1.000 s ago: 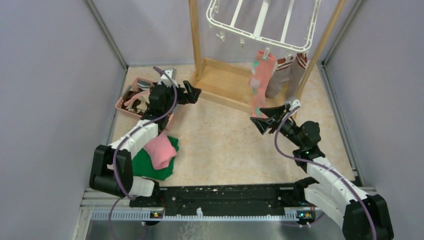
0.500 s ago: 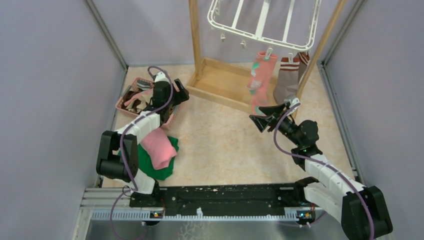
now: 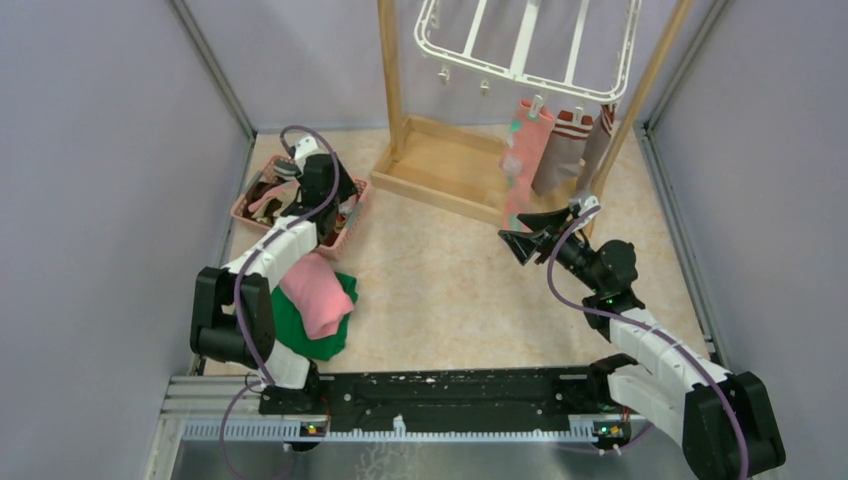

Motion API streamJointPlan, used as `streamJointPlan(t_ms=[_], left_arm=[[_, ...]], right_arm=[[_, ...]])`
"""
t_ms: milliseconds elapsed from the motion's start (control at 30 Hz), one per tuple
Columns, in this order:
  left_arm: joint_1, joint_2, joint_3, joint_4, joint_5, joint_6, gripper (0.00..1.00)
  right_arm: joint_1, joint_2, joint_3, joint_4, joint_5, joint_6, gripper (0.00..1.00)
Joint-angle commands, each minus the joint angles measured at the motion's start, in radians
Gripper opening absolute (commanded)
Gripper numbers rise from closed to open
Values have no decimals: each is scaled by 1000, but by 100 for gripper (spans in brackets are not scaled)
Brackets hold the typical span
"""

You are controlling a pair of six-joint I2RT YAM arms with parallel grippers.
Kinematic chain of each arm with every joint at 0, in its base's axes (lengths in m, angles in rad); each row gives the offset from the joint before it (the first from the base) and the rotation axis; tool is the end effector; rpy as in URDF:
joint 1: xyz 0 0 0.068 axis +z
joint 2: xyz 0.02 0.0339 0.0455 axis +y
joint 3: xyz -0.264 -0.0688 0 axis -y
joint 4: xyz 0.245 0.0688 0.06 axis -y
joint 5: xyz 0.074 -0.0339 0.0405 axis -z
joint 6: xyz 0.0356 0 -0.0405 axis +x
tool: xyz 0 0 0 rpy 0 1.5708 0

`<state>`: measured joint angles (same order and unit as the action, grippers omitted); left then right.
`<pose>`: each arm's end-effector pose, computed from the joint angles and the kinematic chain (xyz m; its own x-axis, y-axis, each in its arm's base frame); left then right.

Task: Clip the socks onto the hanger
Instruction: Clamp the sock onto the hanger, then pick up the sock from the bin.

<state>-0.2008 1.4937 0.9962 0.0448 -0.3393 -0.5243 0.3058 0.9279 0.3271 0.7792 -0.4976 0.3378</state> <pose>0.3359 -0.0563 0.2655 -0.3184 -0.4169 -0.8514 -0.3056 0.8953 -0.3242 0.1869 0.0768 0.2545 -0.0765 0.2812 -0.9566 -0.7283 0.6395 0.2462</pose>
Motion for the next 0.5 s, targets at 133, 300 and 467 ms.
streamJointPlan(t_ms=[133,300,467], left_arm=[[1,118,99,-22,-1,-28,42],[7,178,146,-40,-51,-25,45],[9,147,140,-54,-45,8,14]], right_arm=[[6,-5,14,26,7,1,64],[6,-13,15,19,8,-3,65],[6,-16,17,14,7,-5,65]])
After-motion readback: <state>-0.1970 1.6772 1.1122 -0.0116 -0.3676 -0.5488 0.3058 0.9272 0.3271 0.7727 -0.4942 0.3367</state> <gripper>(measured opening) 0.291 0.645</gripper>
